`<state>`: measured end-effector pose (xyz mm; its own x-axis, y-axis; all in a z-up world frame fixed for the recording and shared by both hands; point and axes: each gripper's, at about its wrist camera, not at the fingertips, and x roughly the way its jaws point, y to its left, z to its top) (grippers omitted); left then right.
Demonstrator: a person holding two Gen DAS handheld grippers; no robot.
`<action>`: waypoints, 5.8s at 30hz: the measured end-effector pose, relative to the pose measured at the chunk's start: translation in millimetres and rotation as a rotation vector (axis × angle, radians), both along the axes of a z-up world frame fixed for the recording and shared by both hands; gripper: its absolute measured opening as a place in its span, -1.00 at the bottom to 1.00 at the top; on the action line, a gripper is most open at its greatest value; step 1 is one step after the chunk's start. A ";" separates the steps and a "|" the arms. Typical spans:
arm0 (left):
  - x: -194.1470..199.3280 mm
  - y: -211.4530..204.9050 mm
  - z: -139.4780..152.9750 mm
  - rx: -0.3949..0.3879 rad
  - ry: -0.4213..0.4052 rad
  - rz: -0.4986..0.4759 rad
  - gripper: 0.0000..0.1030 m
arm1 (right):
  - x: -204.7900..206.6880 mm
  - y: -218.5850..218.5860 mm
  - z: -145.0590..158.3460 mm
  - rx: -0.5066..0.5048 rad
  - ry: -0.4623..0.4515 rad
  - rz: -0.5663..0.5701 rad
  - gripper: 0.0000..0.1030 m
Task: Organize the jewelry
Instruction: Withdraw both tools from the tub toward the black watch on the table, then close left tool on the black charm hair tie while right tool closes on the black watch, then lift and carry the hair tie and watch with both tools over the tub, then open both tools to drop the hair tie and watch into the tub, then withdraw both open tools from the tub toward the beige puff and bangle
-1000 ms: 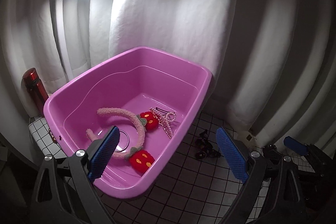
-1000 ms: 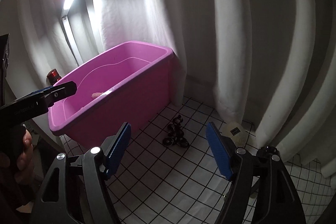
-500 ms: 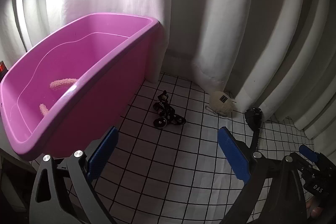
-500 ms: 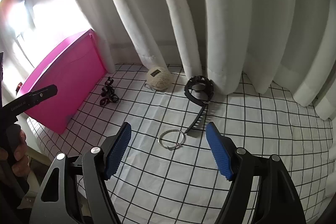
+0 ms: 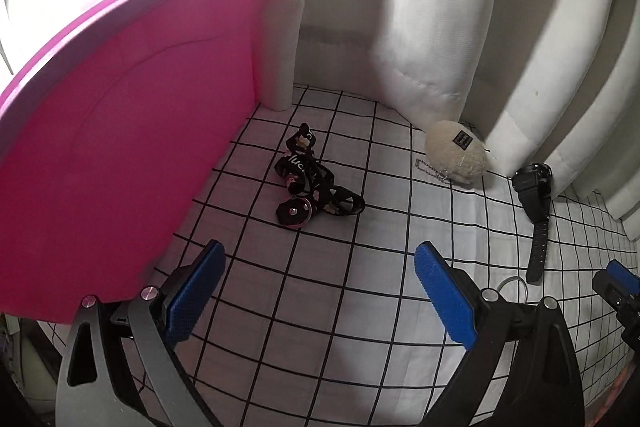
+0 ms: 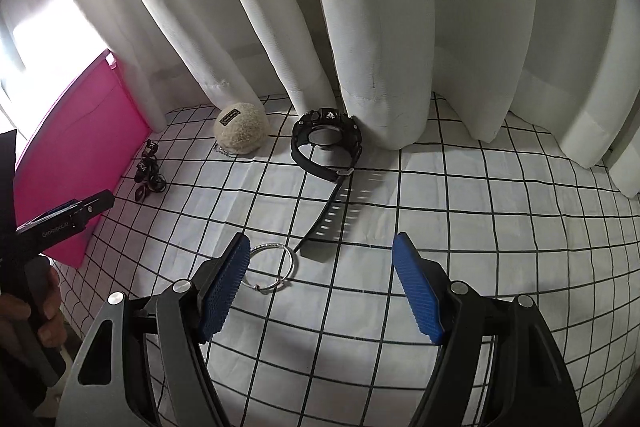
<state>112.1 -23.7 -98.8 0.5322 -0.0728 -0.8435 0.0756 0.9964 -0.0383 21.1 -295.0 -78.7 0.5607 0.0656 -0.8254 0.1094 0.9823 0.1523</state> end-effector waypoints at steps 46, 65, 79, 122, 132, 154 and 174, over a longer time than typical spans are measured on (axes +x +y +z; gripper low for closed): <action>99.8 4.9 -77.2 0.035 0.011 0.032 0.53 | 145.6 17.1 -68.4 -0.167 0.060 0.005 0.33; 50.8 -10.9 -60.5 0.001 -0.009 -0.070 -0.84 | 82.8 13.6 -59.7 -0.064 0.001 0.012 0.29; 17.4 -11.5 -33.6 -0.070 -0.046 -0.088 -0.84 | 47.0 16.8 -30.1 -0.037 -0.060 0.031 0.29; -42.5 186.0 170.4 -0.035 -0.399 0.227 -0.84 | 79.9 269.6 142.5 -0.003 -0.343 0.576 0.29; -23.9 255.7 139.1 -0.012 -0.316 0.311 -0.84 | 120.0 350.6 125.2 -0.040 -0.277 0.680 0.29; 6.8 276.3 92.5 0.055 -0.159 0.376 0.04 | 187.5 405.5 58.0 -0.169 -0.048 0.669 0.31; -11.5 275.7 101.3 0.053 -0.193 0.415 0.48 | 181.4 397.6 67.3 -0.133 -0.069 0.639 0.41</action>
<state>100.6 252.0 2.5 0.6547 0.2207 -0.7229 -0.3300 0.9439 -0.0107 202.6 102.6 -11.4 0.4967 0.3034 -0.8132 -0.5080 0.8613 0.0111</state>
